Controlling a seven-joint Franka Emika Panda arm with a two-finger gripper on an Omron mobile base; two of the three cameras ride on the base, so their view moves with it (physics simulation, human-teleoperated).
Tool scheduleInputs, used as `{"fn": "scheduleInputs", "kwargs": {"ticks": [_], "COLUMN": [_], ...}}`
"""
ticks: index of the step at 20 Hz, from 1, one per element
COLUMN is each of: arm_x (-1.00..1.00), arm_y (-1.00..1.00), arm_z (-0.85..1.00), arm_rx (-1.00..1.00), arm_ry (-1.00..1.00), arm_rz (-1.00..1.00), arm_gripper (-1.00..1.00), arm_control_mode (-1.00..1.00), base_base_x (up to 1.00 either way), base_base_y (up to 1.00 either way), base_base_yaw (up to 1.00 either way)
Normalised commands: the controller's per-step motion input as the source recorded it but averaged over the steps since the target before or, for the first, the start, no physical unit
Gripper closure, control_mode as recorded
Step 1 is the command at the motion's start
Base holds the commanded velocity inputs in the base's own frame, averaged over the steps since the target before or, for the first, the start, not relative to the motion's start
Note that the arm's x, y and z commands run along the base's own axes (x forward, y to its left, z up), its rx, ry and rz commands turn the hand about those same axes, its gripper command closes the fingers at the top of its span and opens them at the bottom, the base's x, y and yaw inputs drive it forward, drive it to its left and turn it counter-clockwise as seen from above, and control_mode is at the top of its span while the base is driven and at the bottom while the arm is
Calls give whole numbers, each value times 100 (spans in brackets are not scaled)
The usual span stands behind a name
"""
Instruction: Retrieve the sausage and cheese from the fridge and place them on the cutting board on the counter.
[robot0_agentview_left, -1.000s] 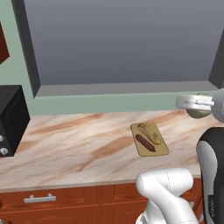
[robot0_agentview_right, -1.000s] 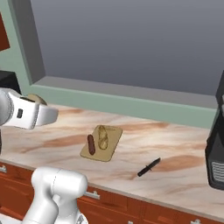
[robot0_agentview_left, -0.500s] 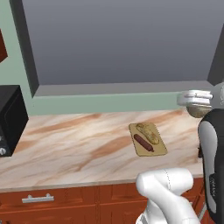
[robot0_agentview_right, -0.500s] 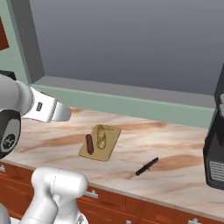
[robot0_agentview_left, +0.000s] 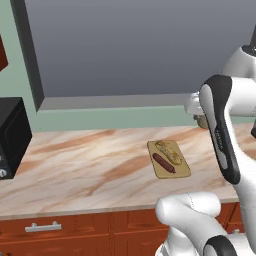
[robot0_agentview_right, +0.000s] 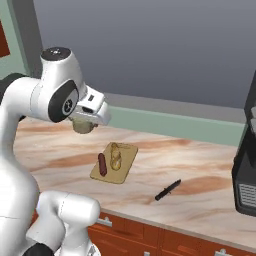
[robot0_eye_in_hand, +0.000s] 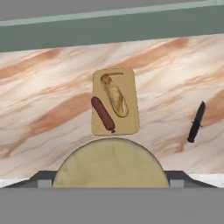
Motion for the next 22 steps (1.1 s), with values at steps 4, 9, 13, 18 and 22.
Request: {"fn": "scheduleInputs", "kwargs": {"ticks": [4, 9, 13, 18, 22], "arm_x": [94, 75, 91, 67, 66], "arm_y": [-15, -12, -29, -24, 0], "arm_z": [-90, -40, -67, -59, -38], "arm_rx": [-4, -8, -12, -11, -2], "arm_ry": [18, 16, 21, 10, -2], "arm_rz": [53, 30, 35, 49, 28], "arm_gripper": [100, 100, 100, 100, 100], "arm_control_mode": [-100, -100, -100, -100, -100], "base_base_x": [0, 0, 0, 0, 0], "base_base_y": [0, 0, 0, 0, 0], "base_base_yaw": [0, 0, 0, 0, 0]}}
